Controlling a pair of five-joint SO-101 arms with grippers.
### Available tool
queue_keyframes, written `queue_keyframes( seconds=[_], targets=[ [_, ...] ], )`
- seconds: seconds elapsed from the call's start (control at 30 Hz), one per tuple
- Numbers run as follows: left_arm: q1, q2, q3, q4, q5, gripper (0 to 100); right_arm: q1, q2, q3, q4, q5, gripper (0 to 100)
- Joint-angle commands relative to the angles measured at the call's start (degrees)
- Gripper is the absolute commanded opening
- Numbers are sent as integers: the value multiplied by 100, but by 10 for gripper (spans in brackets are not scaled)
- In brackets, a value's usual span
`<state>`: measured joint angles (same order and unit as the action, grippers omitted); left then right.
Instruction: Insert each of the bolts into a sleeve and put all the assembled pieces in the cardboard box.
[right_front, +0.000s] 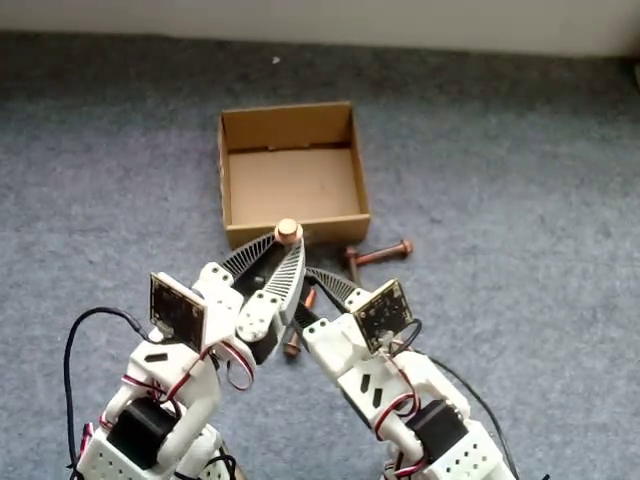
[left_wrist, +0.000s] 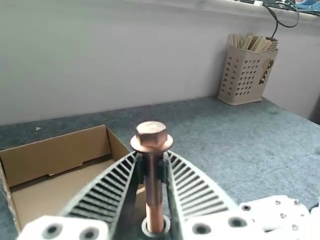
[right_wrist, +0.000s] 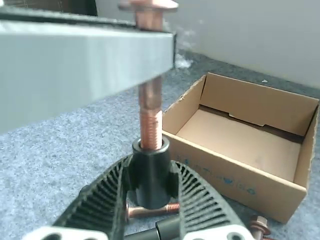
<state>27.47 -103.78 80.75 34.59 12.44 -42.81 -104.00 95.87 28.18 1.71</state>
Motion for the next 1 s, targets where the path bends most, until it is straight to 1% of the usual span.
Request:
queue_keyframes(
  seconds=[0.0, 0.13, 0.27, 0.37, 0.43, 0.67, 0.77, 0.9, 0.97],
  targets=[
    [-57, -75, -48, -105, -53, 7, -31, -92, 637, -154, 26, 5],
    [119, -75, -48, -70, -53, 7, -22, -92, 637, -154, 26, 5],
    [75, -75, -40, -70, -53, 12, -13, -92, 637, -154, 26, 5],
    [66, -75, -40, -9, -53, 86, -4, -92, 637, -154, 26, 5],
    [66, -75, -75, 220, -53, 124, 4, -92, 637, -154, 26, 5],
    [48, -75, -101, 369, -70, 134, 13, -92, 637, -154, 26, 5],
    [-242, -75, -101, 369, -70, 137, 22, -92, 637, -154, 26, 5],
    [-708, -75, -101, 378, -70, 186, 22, -92, 637, -154, 26, 5],
    [-901, -75, -101, 378, -70, 192, 22, -92, 637, -154, 26, 5]
  ],
)
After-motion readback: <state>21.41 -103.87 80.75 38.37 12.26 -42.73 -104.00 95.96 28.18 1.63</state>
